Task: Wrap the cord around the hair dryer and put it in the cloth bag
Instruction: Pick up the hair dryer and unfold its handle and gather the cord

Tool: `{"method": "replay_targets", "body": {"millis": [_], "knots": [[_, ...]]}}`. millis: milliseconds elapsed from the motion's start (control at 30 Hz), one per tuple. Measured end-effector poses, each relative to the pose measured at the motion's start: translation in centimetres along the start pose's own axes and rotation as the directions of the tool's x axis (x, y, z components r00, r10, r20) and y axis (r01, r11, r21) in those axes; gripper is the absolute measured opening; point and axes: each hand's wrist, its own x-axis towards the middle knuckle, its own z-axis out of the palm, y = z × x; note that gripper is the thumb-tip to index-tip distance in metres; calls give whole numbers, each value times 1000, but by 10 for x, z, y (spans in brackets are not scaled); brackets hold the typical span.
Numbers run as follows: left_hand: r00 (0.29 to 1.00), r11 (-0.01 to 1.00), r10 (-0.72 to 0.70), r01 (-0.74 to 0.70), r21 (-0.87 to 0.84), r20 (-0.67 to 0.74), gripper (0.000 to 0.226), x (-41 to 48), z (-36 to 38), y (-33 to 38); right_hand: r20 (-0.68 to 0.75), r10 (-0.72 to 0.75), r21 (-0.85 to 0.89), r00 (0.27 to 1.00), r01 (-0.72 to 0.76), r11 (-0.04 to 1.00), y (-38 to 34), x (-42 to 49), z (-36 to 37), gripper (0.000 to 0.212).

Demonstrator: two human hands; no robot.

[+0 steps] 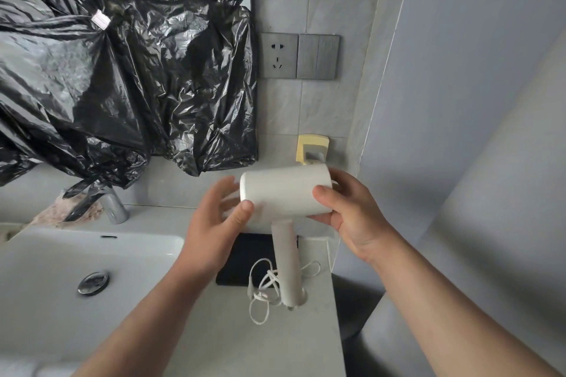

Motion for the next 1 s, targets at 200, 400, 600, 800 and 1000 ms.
{"method": "replay_targets", "body": {"millis": [200, 400, 600, 800, 1000], "knots": [[992, 990, -63, 48, 132, 108, 85, 11, -12, 35, 99, -21, -55, 995, 27, 998, -12, -3, 18, 56], [994, 989, -73, 62, -133, -82, 49, -7, -15, 42, 78, 39, 29, 996, -42, 999, -7, -17, 20, 75], [922, 919, -224, 91, -384, -317, 27, -15, -32, 55, 121, 146, -281, 982, -107, 954, 14, -52, 2, 39], [852, 859, -322, 81, -505, -412, 14, -29, -44, 66, 187, 13, -395, 982, 63, 917, -5, -52, 19, 20], [816, 825, -351, 37, -564, -460, 14, -37, -73, 79, 209, -84, -492, 974, 179, 852, -18, -44, 39, 12]]}}
